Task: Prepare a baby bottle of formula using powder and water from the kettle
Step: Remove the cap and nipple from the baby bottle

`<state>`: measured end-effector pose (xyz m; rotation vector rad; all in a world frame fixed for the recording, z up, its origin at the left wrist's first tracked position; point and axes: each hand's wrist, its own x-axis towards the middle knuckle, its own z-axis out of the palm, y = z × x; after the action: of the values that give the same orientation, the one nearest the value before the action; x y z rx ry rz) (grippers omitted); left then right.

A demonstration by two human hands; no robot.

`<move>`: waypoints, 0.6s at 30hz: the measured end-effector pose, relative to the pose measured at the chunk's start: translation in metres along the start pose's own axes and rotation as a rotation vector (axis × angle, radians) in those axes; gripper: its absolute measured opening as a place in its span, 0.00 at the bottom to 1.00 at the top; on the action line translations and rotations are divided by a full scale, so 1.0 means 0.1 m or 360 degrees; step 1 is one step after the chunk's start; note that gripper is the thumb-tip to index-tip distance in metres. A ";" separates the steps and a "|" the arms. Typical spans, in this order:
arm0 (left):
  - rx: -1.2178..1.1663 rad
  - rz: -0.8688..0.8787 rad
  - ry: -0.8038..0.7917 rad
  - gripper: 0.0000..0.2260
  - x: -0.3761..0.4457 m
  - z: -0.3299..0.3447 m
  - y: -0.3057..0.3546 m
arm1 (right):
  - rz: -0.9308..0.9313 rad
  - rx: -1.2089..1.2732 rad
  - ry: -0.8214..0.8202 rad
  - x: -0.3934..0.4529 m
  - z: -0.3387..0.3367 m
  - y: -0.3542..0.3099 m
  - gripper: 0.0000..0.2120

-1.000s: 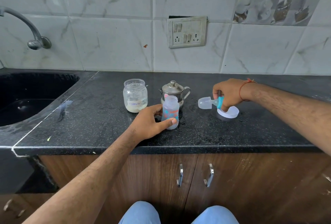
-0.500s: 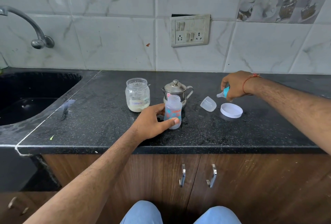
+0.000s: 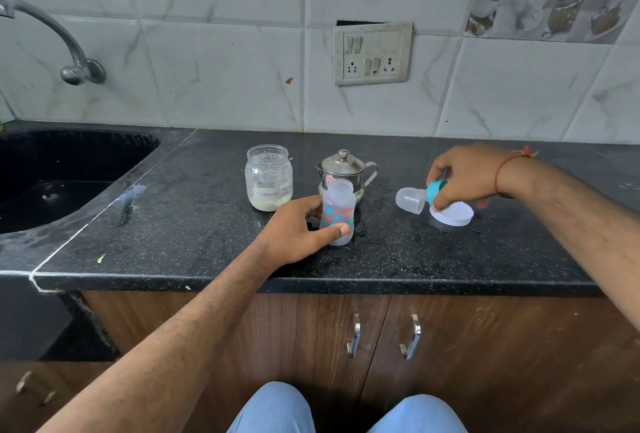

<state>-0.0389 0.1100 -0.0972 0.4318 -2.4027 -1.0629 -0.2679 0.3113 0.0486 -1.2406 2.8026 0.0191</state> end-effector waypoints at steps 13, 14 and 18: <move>0.0030 0.0023 0.0014 0.19 0.00 0.00 0.03 | -0.0044 0.0039 0.0165 0.13 0.35 -0.02 0.23; 0.0032 0.0023 0.0015 0.19 0.00 0.00 0.03 | -0.0057 0.0056 0.0154 0.14 0.37 -0.02 0.24; 0.0030 0.0016 0.0013 0.19 0.00 0.00 0.03 | -0.0078 0.0079 0.0080 0.19 0.46 -0.06 0.27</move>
<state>-0.0395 0.1121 -0.0953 0.4292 -2.4071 -1.0328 -0.2734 0.2947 0.0009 -1.3161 2.7952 -0.0853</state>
